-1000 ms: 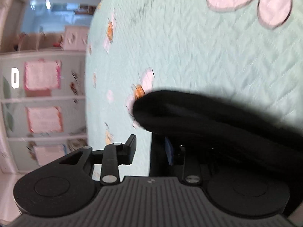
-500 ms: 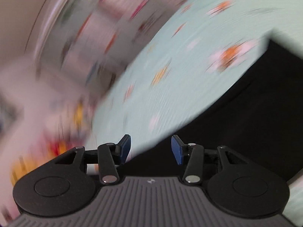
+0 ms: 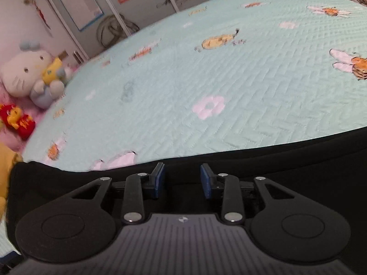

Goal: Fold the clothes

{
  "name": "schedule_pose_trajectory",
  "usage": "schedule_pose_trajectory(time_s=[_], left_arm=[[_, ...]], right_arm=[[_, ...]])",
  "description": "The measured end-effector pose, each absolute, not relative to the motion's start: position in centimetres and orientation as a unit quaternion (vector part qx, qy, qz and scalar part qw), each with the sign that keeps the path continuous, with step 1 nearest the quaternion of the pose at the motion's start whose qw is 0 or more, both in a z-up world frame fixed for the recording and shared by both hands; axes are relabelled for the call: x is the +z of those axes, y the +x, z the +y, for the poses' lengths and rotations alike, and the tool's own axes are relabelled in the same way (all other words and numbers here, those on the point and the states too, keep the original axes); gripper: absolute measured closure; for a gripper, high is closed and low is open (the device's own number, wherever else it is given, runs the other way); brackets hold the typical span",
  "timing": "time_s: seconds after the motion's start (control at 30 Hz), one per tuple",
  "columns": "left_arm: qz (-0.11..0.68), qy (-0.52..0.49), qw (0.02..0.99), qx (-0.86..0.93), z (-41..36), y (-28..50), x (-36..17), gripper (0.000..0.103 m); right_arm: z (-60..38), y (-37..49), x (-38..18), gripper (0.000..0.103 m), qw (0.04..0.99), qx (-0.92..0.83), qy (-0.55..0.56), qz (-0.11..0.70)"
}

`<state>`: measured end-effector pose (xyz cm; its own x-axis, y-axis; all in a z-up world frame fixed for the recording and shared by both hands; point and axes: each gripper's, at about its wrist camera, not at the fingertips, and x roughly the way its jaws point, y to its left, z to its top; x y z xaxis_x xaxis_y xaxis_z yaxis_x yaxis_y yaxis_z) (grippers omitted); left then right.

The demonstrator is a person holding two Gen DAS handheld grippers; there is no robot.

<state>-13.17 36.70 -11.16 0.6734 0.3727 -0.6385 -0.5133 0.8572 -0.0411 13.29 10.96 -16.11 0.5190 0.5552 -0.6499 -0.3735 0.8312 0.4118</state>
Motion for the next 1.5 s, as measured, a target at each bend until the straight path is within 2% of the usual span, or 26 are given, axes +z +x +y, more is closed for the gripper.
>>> schedule_pose_trajectory(time_s=[0.13, 0.4, 0.73, 0.97, 1.5], left_arm=[[0.324, -0.125, 0.906, 0.242, 36.3, -12.8, -11.8, 0.043], [0.335, -0.118, 0.904, 0.238, 34.0, -13.3, -11.8, 0.043], [0.345, -0.113, 0.903, 0.230, 32.3, -12.8, -12.7, 0.042], [0.347, -0.116, 0.902, 0.231, 32.3, -13.1, -12.6, 0.041], [0.350, -0.127, 0.898, 0.236, 32.4, -13.5, -13.0, 0.038]], right_arm=[[12.2, 9.7, -14.9, 0.065, 0.870, 0.265, 0.035, 0.415], [15.2, 11.6, -17.3, 0.064, 0.871, 0.215, -0.027, 0.441], [16.0, 10.0, -14.2, 0.064, 0.905, 0.186, -0.064, 0.376], [16.2, 8.0, -11.6, 0.059, 0.916, 0.190, -0.092, 0.340], [16.6, 7.1, -11.2, 0.058, 0.916, 0.197, -0.096, 0.337]])
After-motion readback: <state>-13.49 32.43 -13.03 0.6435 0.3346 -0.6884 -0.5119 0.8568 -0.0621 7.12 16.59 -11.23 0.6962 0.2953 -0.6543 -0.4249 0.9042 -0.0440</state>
